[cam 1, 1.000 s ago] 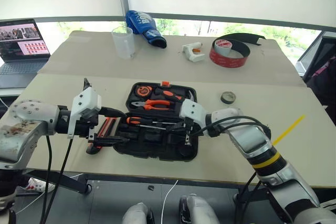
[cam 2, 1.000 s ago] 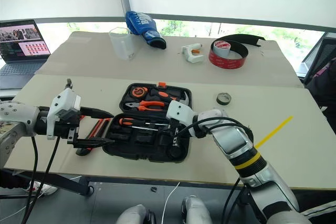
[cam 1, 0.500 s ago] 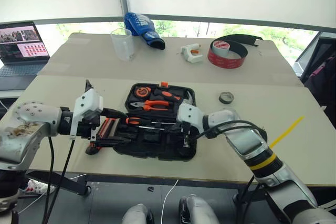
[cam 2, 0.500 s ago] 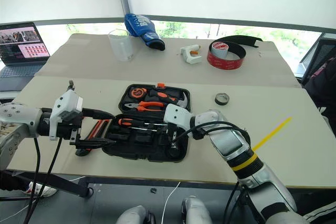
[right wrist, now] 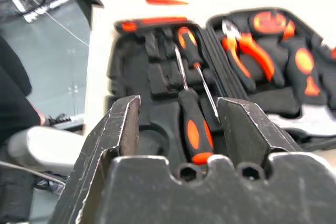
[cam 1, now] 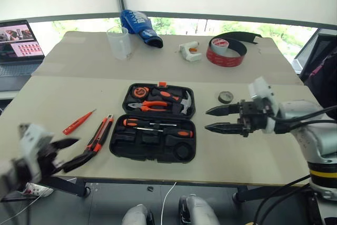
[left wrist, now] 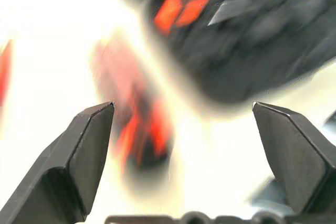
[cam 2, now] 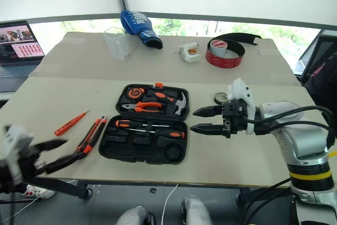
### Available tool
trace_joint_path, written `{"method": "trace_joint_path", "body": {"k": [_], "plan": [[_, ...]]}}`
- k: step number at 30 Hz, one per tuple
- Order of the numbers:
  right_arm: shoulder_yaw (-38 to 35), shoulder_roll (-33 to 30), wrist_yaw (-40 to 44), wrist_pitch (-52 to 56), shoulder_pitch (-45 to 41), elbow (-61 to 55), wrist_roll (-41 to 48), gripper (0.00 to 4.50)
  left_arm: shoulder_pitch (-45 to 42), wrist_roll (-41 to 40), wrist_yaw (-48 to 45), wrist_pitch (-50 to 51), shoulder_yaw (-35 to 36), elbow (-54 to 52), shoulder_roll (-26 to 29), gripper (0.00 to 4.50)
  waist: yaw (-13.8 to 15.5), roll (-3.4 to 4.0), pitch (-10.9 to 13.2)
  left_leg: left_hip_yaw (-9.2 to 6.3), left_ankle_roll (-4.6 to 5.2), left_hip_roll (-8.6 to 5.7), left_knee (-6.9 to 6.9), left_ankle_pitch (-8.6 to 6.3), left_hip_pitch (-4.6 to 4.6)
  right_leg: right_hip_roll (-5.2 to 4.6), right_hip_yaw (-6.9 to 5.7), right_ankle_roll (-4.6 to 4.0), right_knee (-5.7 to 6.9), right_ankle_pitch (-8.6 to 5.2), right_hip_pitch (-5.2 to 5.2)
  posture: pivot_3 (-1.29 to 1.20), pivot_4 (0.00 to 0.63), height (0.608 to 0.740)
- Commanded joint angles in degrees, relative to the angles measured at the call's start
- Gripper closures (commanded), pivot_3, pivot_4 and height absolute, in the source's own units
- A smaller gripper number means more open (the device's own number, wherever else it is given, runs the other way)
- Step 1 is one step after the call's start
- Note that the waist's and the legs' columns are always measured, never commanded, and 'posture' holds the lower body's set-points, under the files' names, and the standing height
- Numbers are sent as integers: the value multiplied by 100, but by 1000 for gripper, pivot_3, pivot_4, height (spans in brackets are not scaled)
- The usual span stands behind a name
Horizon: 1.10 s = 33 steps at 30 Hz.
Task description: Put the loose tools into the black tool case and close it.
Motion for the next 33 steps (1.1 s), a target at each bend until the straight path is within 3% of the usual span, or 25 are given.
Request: {"method": "trace_joint_path", "body": {"k": [1,4,7,15,22,29,33], "plan": [[-33,41,-138,-91,-88,-112,173,1204,229,175,-42,-374,815,562,75,0,72,1,0,-2,-3,0,-1,1,2,-1,0,-8,0,6,-1,0,150,730],[37,124,-266,-131,-159,-57,181,1204,203,335,-202,-661,789,998,335,0,167,3,1,-12,-13,-4,-1,-40,4,-5,0,-13,1,8,2,0,150,730],[129,209,-376,-162,-148,-148,183,1204,-311,523,-322,-922,241,1577,825,0,242,-1,-2,-12,-10,-7,0,-33,-4,-3,-4,-9,0,14,3,0,150,730],[128,249,-793,-2,99,-676,372,1204,-2924,1352,-631,-1357,-2245,3624,1739,0,196,-2,-3,3,9,-14,-1,-4,-24,2,-18,-51,-1,40,-11,0,150,730],[-85,236,-1385,179,653,-1324,612,1204,-5623,2411,-877,-2070,-4016,5944,1383,0,172,-9,-3,39,5,-24,-6,-6,-30,21,-43,-49,5,38,-26,0,150,730],[-215,153,-1821,257,957,-1671,791,1204,-7190,3275,-797,-2747,-4871,7657,815,0,142,-26,-4,45,7,-22,16,-5,-28,23,-35,-46,12,37,-21,0,150,730],[-324,107,-1963,269,1079,-1813,919,1204,-7450,3492,-944,-2926,-5071,8114,620,1137,130,-27,-5,37,10,-23,21,-4,-25,22,-26,-40,14,39,-20,0,150,730]]}}
